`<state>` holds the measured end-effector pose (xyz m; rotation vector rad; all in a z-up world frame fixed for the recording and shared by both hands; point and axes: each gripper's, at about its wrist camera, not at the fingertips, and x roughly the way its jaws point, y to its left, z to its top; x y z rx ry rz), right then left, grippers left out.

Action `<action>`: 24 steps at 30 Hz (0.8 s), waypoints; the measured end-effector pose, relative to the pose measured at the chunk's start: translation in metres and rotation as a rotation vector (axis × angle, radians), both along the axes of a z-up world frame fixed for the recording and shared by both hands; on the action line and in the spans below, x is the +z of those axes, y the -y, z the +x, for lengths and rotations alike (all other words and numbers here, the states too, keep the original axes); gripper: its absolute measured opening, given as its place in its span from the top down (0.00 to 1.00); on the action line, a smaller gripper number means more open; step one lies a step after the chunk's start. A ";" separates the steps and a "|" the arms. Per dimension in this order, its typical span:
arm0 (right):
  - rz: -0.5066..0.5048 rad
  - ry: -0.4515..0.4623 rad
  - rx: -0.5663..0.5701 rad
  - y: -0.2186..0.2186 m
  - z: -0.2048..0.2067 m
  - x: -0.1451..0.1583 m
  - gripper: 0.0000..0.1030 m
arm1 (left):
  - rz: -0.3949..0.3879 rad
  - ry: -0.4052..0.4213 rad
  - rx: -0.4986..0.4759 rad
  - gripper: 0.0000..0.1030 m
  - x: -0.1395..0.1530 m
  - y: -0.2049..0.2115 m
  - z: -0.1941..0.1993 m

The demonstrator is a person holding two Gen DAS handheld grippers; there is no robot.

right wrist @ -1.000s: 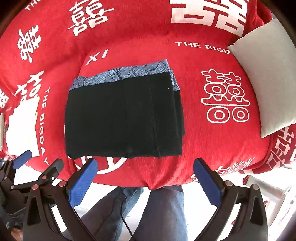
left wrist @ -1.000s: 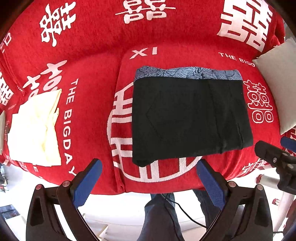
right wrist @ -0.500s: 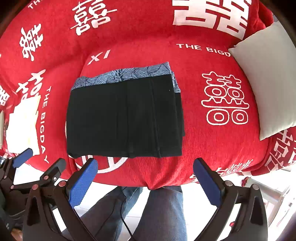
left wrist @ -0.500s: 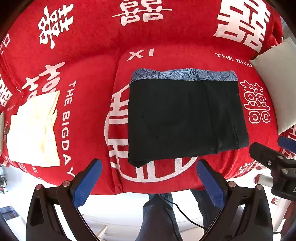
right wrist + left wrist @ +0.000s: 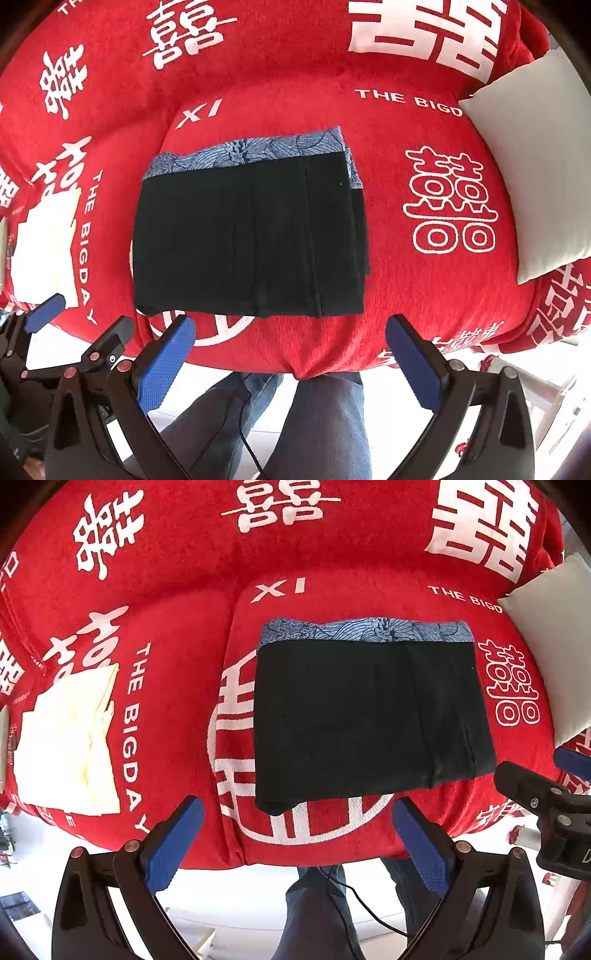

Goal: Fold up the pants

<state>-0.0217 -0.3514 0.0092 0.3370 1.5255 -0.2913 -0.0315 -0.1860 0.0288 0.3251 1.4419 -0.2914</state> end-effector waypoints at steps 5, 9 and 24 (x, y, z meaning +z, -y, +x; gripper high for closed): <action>-0.006 -0.004 0.012 -0.001 0.002 -0.001 0.00 | -0.002 0.008 -0.003 0.01 0.001 0.000 0.001; -0.010 -0.006 0.018 -0.001 0.002 -0.001 0.00 | -0.004 0.007 -0.007 0.01 0.000 0.000 0.001; -0.013 -0.009 0.029 -0.002 0.004 -0.005 0.00 | 0.017 0.005 -0.036 0.01 -0.005 0.005 -0.002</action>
